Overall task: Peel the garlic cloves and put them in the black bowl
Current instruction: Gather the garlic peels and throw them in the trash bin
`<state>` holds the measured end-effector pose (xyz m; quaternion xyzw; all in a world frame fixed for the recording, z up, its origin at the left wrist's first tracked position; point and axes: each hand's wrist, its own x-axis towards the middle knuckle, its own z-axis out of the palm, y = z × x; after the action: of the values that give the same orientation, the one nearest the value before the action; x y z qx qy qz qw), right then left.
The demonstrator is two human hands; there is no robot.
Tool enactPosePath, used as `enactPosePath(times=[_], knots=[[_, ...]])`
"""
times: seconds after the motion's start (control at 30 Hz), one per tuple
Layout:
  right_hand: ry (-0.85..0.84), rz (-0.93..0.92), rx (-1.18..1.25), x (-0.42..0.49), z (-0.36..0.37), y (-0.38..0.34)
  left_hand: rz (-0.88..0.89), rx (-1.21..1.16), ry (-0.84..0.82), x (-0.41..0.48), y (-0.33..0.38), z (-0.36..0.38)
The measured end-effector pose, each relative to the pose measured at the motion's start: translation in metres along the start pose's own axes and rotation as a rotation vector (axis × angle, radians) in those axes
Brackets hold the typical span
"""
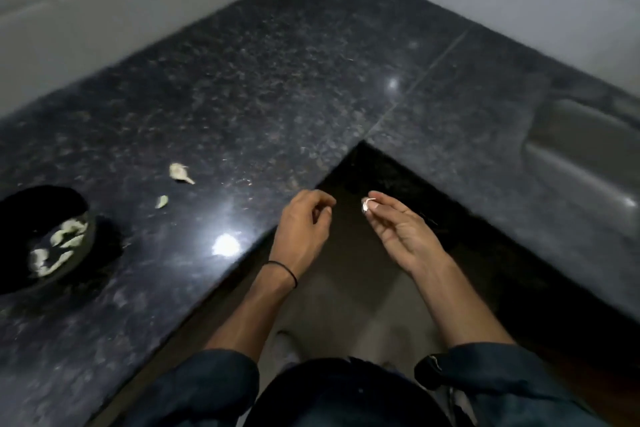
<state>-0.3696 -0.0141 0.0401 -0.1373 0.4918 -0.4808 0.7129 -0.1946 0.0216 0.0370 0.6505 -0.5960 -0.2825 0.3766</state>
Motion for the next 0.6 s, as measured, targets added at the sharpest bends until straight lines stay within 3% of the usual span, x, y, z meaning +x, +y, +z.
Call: enactPosePath(times=[0.3, 0.6], knots=[[0.24, -0.085, 0.199, -0.079, -0.209, -0.032, 0.169, 0.105, -0.459, -0.055, 0.09, 0.163], [0.544, 0.003, 0.275, -0.118, -0.432, 0.037, 0.208, 0.152, -0.854, -0.142, 0.092, 0.331]])
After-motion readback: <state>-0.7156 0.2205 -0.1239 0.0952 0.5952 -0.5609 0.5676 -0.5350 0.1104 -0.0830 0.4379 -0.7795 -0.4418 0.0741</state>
